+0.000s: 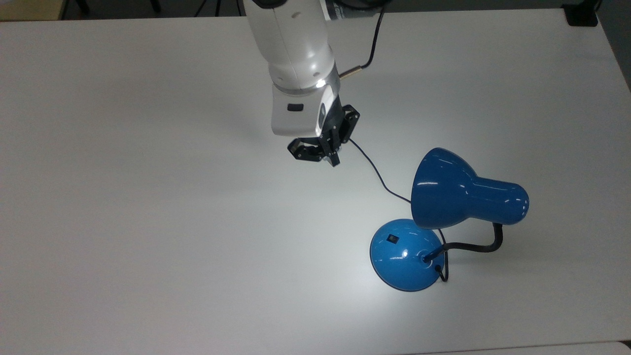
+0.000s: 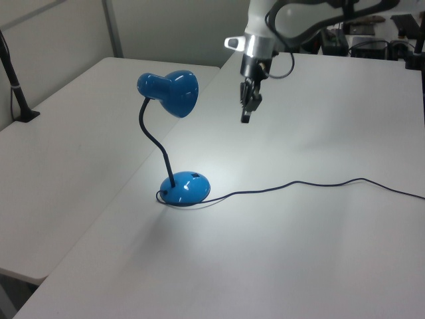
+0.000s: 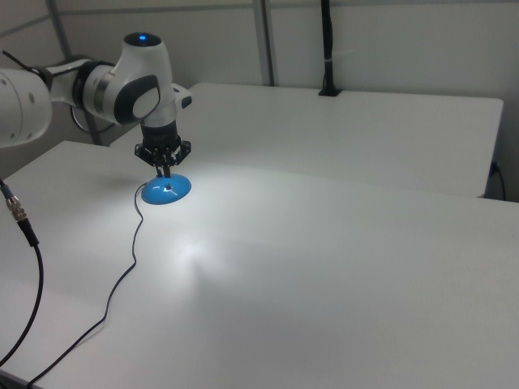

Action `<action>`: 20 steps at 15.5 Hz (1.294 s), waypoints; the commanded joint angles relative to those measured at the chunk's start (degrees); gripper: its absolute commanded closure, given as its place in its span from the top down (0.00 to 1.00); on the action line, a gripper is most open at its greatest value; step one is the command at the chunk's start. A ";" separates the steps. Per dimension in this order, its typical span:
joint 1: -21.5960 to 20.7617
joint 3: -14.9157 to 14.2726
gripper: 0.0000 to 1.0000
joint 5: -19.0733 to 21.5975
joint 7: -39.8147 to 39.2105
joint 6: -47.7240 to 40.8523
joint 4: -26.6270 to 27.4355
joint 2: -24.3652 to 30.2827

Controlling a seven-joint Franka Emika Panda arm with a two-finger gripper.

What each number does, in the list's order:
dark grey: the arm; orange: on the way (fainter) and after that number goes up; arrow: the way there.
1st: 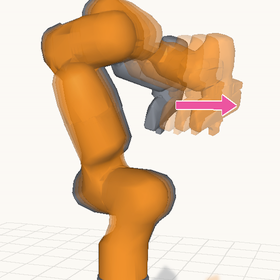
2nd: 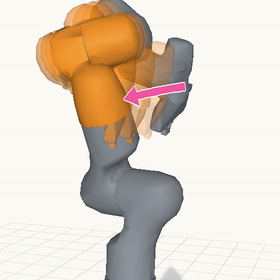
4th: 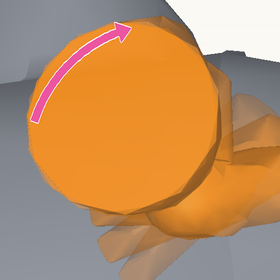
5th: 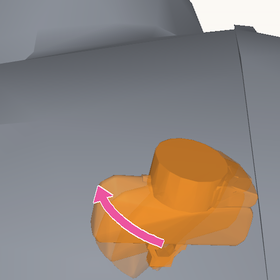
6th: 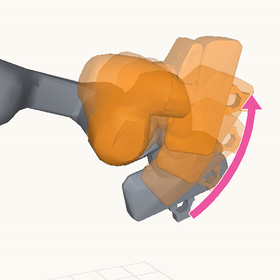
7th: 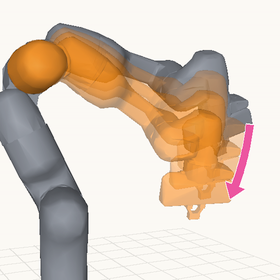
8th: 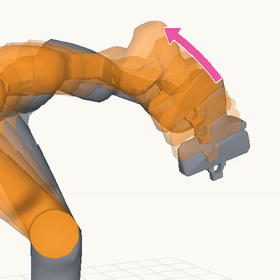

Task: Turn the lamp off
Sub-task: 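Lower the gripper onto the black switch on the lamp base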

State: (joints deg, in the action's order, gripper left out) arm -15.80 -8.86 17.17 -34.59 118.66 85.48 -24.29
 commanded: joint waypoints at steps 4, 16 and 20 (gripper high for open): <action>-5.12 -0.89 0.00 1.29 -0.66 11.05 -5.50 -9.10; -7.23 -0.89 0.00 0.67 -1.10 21.42 -11.30 -18.94; -8.02 -0.89 0.00 0.50 -1.19 22.84 -11.65 -20.36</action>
State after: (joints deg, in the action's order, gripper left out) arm -22.43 -8.86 17.20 -34.66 140.46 75.48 -43.19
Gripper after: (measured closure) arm 0.991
